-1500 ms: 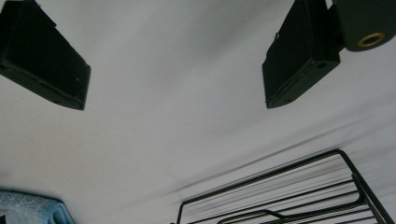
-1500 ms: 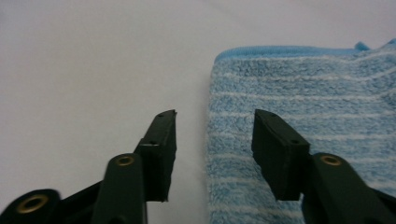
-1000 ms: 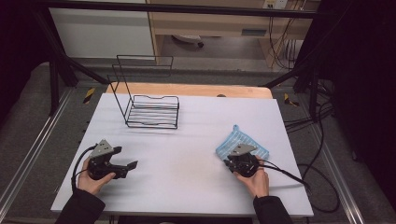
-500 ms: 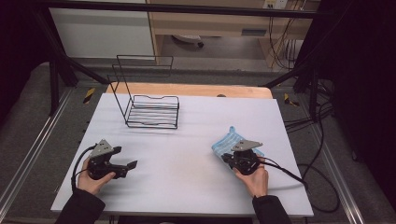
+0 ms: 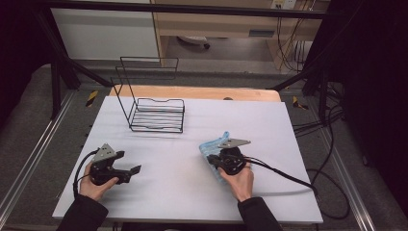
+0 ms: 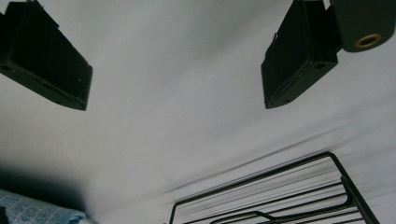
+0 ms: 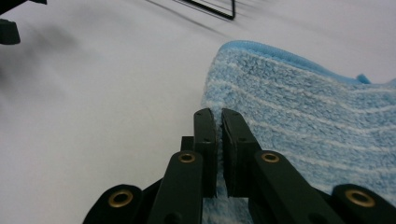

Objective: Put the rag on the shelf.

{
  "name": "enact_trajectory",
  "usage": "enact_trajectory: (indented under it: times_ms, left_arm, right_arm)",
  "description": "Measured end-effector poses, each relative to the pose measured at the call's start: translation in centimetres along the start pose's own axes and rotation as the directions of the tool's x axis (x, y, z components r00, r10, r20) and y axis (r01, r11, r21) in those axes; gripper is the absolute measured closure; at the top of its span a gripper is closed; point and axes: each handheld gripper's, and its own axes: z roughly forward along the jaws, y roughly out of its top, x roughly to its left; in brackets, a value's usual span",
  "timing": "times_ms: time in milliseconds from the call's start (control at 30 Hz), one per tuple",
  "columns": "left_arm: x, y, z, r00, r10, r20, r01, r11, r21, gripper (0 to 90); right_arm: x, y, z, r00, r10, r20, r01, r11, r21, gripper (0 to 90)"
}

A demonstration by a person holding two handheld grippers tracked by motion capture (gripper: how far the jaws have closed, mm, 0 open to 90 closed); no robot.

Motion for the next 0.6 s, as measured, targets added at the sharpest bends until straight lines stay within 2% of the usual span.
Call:
enact_trajectory:
  times_ms: [33,300,333,600]
  left_arm:
    - [0.0,0.0,0.0,1.0000,0.001,-0.001,-0.001,1.0000,0.000,8.9]
    - [0.0,0.0,0.0,1.0000,0.002,-0.001,-0.002,1.0000,0.001,9.0]
    - [0.0,0.0,0.0,1.0000,0.001,-0.001,-0.001,1.0000,0.001,9.0]
    - [0.0,0.0,0.0,1.0000,-0.002,-0.002,0.002,1.0000,-0.001,9.0]
  right_arm:
    - [0.7,0.6,0.9,1.0000,0.006,-0.005,-0.006,1.000,0.003,85.6]
    - [3.3,2.7,4.2,0.9999,-0.009,-0.014,0.009,1.000,0.003,85.7]
    - [3.3,2.7,4.2,0.9999,-0.009,-0.014,0.009,1.000,0.003,85.7]
    - [5.8,3.9,7.9,0.9982,-0.035,-0.049,0.036,0.999,0.021,85.4]
